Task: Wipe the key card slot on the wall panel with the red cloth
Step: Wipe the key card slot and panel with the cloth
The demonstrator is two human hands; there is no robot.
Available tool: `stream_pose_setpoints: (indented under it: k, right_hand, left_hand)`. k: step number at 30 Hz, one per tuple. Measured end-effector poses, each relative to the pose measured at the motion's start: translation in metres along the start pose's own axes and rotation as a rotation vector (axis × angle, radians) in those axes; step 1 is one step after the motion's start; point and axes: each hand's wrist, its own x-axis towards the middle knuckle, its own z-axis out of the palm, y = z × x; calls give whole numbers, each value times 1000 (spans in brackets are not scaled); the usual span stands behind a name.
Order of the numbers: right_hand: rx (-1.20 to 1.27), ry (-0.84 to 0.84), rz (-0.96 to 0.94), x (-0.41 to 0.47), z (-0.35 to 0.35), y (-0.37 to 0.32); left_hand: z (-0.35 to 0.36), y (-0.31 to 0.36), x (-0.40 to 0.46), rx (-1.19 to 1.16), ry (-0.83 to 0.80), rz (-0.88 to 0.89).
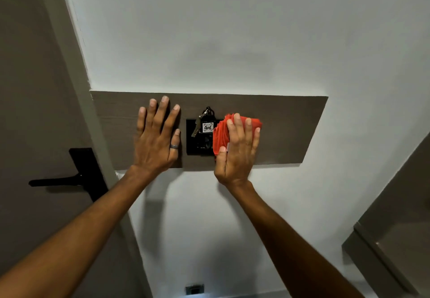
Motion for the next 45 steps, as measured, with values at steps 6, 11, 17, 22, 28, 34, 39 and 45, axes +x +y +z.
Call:
stream_pose_setpoints:
  k: [6,11,17,22,28,34,39,45]
  right_hand:
    - [-193,170,-277,10,22,30]
    - [-229,283,-243,6,28,47]
    - [-184,236,-302,7,21,35]
    - [-108,276,-68,22,35,2]
    - [-143,283,-131,8,25,33]
    - [-125,211,-279,13,22,40]
    - [-127,222,-105,2,32,7]
    - [-169,272,-58,26,24,17]
  left_hand:
    - [15,-9,-4,115,62,59]
    - [19,-10,-8,123,91,54]
    - [22,-5,-8,148,109,44]
    - [25,3,-10,107,116,-19]
    - [29,1,-12,120,122,-19]
    - [28,5,-12,101,131,-31]
    - [26,6,-11,104,124,-28]
    - [27,6,-9,96,135,-12]
